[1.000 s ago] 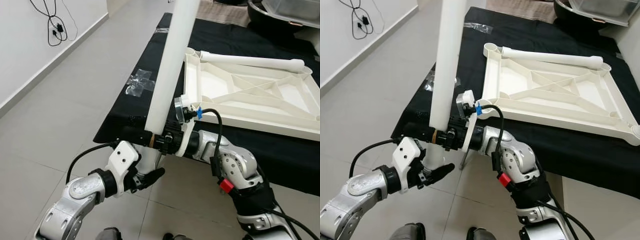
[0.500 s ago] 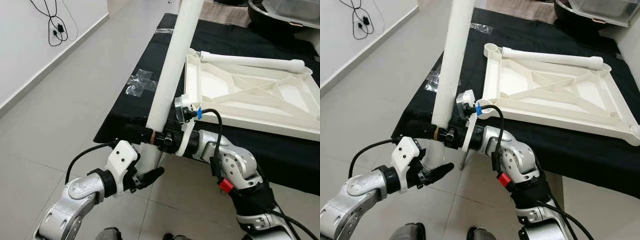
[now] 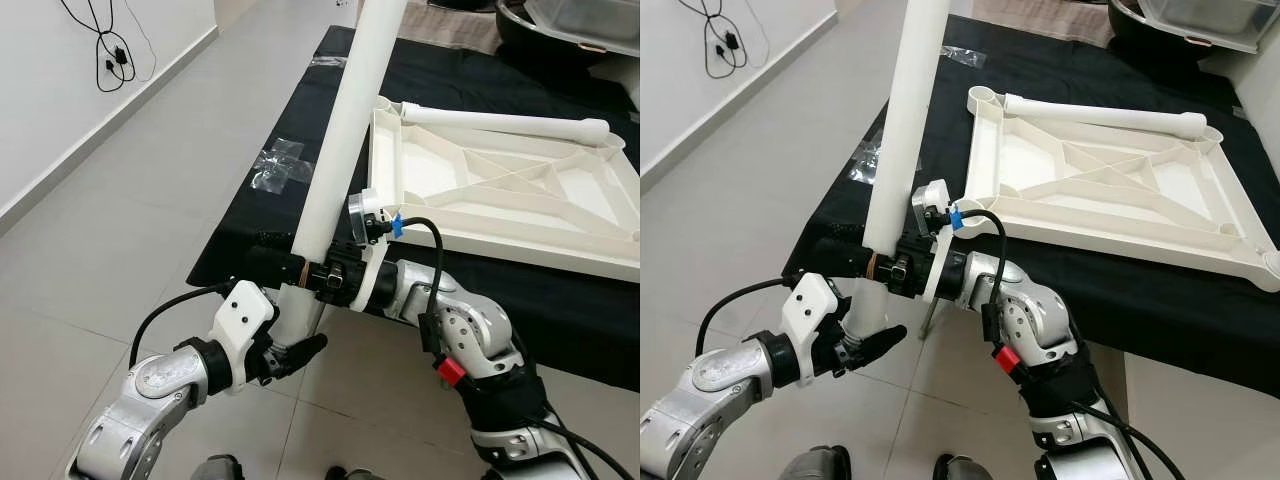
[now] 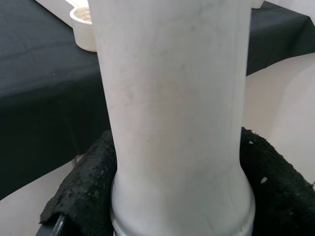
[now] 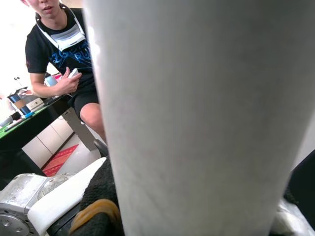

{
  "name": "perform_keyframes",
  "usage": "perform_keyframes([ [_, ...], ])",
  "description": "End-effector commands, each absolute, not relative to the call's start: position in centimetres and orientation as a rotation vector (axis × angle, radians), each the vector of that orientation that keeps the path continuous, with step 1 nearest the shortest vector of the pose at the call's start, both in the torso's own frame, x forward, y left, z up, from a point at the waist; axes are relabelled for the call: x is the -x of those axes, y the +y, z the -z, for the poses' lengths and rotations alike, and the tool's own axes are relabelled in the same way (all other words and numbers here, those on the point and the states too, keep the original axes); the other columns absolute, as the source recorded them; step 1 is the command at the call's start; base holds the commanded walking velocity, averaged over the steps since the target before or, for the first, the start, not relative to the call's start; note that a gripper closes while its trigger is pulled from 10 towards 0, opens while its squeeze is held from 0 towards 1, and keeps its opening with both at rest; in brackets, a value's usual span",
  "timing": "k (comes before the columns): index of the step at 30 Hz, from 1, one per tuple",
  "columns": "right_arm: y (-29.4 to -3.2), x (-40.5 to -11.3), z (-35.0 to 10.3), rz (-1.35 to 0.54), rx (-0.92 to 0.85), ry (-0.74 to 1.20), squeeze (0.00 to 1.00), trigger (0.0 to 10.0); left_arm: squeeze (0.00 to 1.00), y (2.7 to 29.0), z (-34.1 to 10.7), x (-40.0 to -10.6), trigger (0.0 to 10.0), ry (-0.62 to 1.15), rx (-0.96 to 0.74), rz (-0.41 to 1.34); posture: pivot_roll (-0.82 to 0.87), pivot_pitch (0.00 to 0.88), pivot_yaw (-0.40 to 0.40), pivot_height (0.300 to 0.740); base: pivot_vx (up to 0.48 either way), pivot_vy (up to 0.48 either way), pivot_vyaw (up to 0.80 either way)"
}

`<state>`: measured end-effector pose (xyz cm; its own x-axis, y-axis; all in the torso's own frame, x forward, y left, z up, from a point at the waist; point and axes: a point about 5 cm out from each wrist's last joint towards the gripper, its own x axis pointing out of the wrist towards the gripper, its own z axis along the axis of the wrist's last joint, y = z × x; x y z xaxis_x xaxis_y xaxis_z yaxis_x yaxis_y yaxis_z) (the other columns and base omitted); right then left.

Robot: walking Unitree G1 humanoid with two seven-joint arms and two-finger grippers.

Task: Building children table

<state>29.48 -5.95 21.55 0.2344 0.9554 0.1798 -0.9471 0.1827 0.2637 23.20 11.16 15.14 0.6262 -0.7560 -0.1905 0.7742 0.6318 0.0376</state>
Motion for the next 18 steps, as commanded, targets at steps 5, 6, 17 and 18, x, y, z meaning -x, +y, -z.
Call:
perform_keyframes([
  [5, -5.61, -29.74, -22.3, -1.321, -0.348, 0.003, 0.0, 10.0, 0.0, 9.57, -14.85, -21.98, 10.0, 0.169, -0.108, 0.989, 0.11, 0.138, -0.101, 0.74, 0.0, 0.0, 0.0],
  [6, -5.61, -29.74, -22.3, -1.321, -0.348, 0.003, 0.0, 10.0, 0.0, 9.57, -14.85, -21.98, 10.0, 0.169, -0.108, 0.989, 0.11, 0.138, -0.101, 0.74, 0.0, 0.0, 0.0],
  [17, -5.54, -29.78, -22.25, -1.308, -0.342, 0.003, 0.0, 10.0, 0.0, 9.56, -14.78, -21.79, 10.0, 0.172, -0.115, 0.998, 0.11, 0.135, -0.1, 0.74, 0.0, 0.0, 0.0],
  [18, -5.54, -29.78, -22.25, -1.308, -0.342, 0.003, 0.0, 10.0, 0.0, 9.56, -14.78, -21.79, 10.0, 0.172, -0.115, 0.998, 0.11, 0.135, -0.1, 0.74, 0.0, 0.0, 0.0],
])
